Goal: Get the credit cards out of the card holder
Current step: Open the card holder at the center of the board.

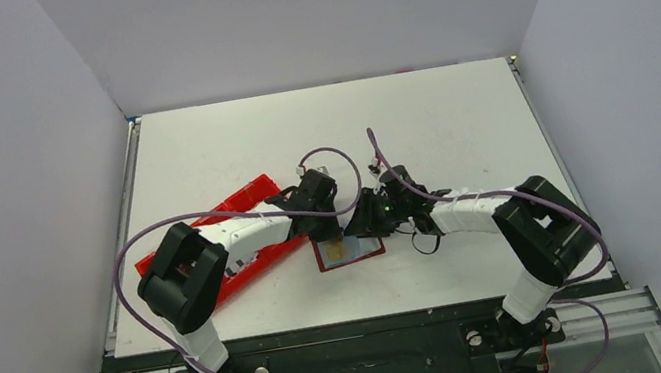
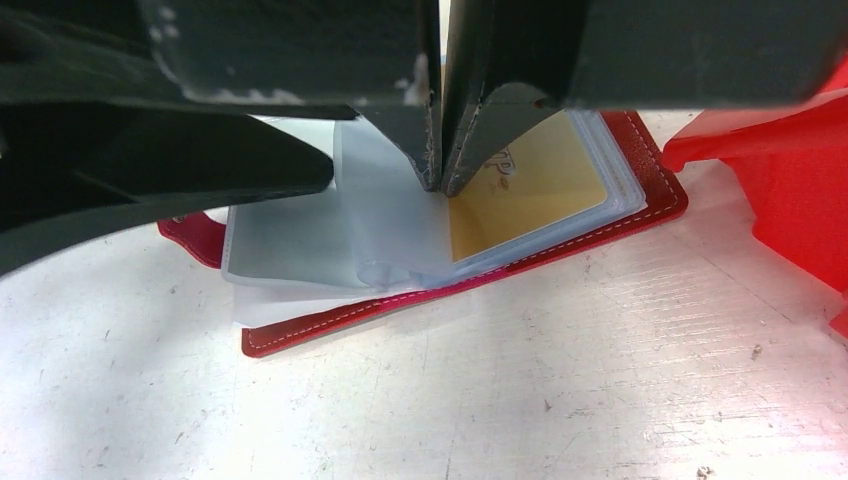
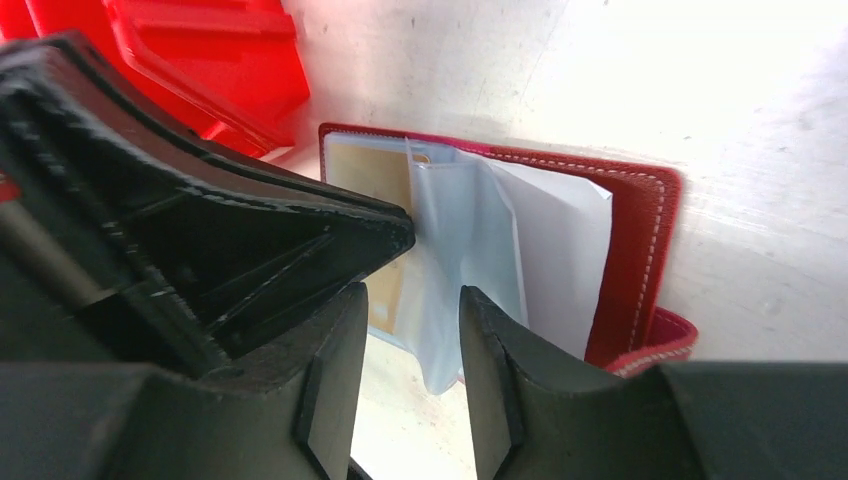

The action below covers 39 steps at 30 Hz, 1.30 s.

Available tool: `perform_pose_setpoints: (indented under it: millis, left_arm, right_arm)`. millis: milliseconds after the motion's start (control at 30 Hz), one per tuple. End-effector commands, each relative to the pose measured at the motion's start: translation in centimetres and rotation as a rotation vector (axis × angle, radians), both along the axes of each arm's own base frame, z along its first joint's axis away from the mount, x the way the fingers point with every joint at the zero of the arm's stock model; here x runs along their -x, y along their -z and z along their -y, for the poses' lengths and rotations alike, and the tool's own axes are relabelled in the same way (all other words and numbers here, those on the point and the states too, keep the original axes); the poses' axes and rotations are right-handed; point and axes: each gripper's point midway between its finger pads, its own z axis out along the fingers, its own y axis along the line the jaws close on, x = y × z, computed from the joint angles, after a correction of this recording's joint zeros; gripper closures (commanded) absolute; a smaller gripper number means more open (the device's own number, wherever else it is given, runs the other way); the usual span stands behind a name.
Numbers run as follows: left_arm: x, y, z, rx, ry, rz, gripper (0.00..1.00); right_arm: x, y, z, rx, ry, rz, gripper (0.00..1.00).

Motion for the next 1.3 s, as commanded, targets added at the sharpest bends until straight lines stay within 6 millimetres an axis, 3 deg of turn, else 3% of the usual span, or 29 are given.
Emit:
perform_pose_setpoints:
  millis: [0,133,233,400,600,833,1267]
  left_arm:
    - [-0.5,-0.3,1.0,0.022,0.002,0.016,1.0]
    - [-0.6,-0.6,1.1,0.032,0.002,0.021,1.0]
    - [-0.6,-0.6,1.2,0.034,0.005,0.019,1.0]
    - [-0.5,-0.6,1.3,0.036,0.008,0.019,1.0]
    - [-0.6,-0.8,1.3,0.038,0.01,0.023,1.0]
    - [-0.5,-1.6,1.0,0.035,0.013,0.032,1.0]
    - [-0.6,-2.0,0.3,0.021,-0.001,0.036,1.0]
  right_arm:
    - [-1.5,-2.5,1.8,0.136,0.051,0.1,0.64]
    - [-0.8,-2.5,2.9,0.219,0.061,0.122,0.69]
    - [0.1,-2.5,1.8,0.193,0.04,0.125,0.84]
    - [0.7,-2.6,-0.5,0.133,0.007,0.121,0.93]
    - [0.1,-0.5,-0.4,0.18,0.021,0.088,0.97]
    - [-0.5,2.2,1.9,0.257,0.088,0.042,1.0]
    - [-0.2,3.2,2.7,0.253,0.114,0.012,1.0]
